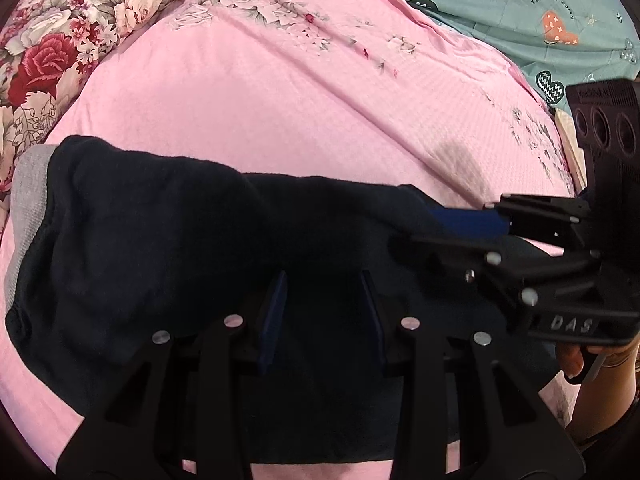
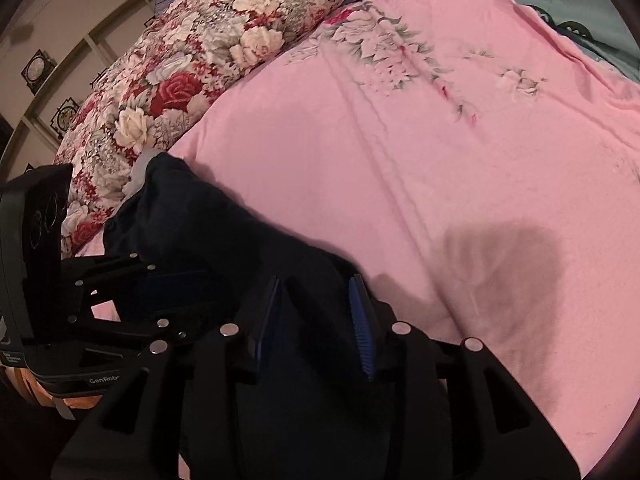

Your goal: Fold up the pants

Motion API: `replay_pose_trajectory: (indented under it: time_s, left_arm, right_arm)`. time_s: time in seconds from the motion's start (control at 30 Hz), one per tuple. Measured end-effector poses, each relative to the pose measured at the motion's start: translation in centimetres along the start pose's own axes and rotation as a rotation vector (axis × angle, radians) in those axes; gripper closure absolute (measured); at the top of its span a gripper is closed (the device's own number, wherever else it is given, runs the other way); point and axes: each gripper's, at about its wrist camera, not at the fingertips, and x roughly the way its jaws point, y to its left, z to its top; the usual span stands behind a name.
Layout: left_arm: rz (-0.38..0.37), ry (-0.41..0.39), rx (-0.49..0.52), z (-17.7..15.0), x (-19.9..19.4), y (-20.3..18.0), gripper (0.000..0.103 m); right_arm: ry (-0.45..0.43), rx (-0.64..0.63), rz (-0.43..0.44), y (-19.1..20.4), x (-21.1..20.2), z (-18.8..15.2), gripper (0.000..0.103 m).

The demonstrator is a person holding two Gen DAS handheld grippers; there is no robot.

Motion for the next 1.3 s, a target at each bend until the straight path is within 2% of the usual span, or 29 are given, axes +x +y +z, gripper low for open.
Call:
replay_pose_trajectory:
  time_s: [0.2, 0.4, 0.5, 0.57, 0.6, 0.63, 0.77, 0.8, 0.83, 0.9, 0.97, 1.0, 1.03, 1.07, 1.1, 1.17, 1.23, 1.27, 1.3]
  left_arm:
    - [0.008, 0.001, 0.001, 0.0, 0.0, 0.0, 0.065]
    - [0.01, -0.003, 0.009, -0.1, 0.1, -0.1, 0.065]
    - [0.005, -0.002, 0.007, -0.1, 0.1, 0.1, 0.065]
    - [-0.001, -0.004, 0.009, -0.1, 0.0, 0.1, 0.065]
    - [-0.004, -0.007, 0.01, -0.2, 0.0, 0.2, 0.065]
    - [-0.003, -0.009, 0.012, -0.2, 0.0, 0.1, 0.065]
    - [0.019, -0.006, 0.027, -0.2, 0.1, -0.3, 0.065]
    - [0.019, -0.004, 0.028, -0.2, 0.1, -0.3, 0.065]
    - [0.016, -0.007, 0.027, -0.2, 0.1, -0.2, 0.065]
    - [0.007, -0.009, 0.027, -0.2, 0.0, -0.1, 0.065]
    - [0.006, -0.006, 0.027, -0.1, -0.2, 0.0, 0.065]
    - [0.008, -0.002, 0.025, -0.1, -0.5, 0.0, 0.065]
    - [0.011, 0.0, 0.024, -0.1, -0.6, 0.0, 0.064]
    - [0.014, -0.004, 0.027, -0.1, -0.9, -0.1, 0.049]
    - [0.022, -0.025, 0.038, -0.1, -1.3, -0.3, 0.034]
    - [0.053, -0.07, 0.069, -0.2, -1.7, -0.8, 0.033]
    - [0.097, -0.052, 0.084, 0.0, -1.0, -1.0, 0.033]
    - [0.091, -0.028, 0.064, 0.0, -0.4, -0.7, 0.033]
    - [0.08, -0.013, 0.047, 0.0, 0.0, -0.4, 0.033]
  right_arm:
    - [0.047, -0.042, 0.063, 0.8, 0.5, -0.9, 0.067]
    - [0.028, 0.092, 0.1, -1.3, 1.2, 0.2, 0.067]
    - [0.027, 0.11, 0.092, -1.3, 2.1, 1.2, 0.066]
    - [0.022, 0.104, 0.067, -1.2, 2.3, 1.7, 0.069]
    - [0.019, 0.096, 0.025, -1.2, 2.4, 1.8, 0.088]
    - [0.013, 0.095, -0.01, -1.3, 2.3, 1.8, 0.091]
    - [-0.086, 0.078, -0.026, -1.1, 0.5, 2.1, 0.094]
    - [-0.088, 0.068, -0.051, -1.2, 0.9, 2.3, 0.094]
    - [-0.081, 0.064, -0.089, -1.5, 1.5, 2.5, 0.102]
    - [-0.049, 0.081, -0.107, -2.6, 3.3, 2.6, 0.102]
    - [-0.059, 0.068, -0.104, -2.7, 3.3, 2.6, 0.102]
    - [-0.064, 0.042, -0.151, -2.6, 3.1, 2.6, 0.103]
    - [-0.081, 0.01, -0.242, -2.4, 2.8, 2.5, 0.103]
    - [-0.101, 0.006, -0.299, -2.6, 2.2, 2.2, 0.103]
    - [-0.128, 0.031, -0.301, -2.8, 1.3, 1.8, 0.102]
    - [-0.163, 0.079, -0.195, -3.1, -0.7, 0.4, 0.1]
    - [-0.108, 0.081, -0.069, -2.4, -1.2, -1.5, 0.098]
    - [-0.081, 0.076, -0.067, -2.0, -0.9, -2.2, 0.095]
    - [-0.057, 0.067, -0.094, -2.1, -0.6, -3.2, 0.097]
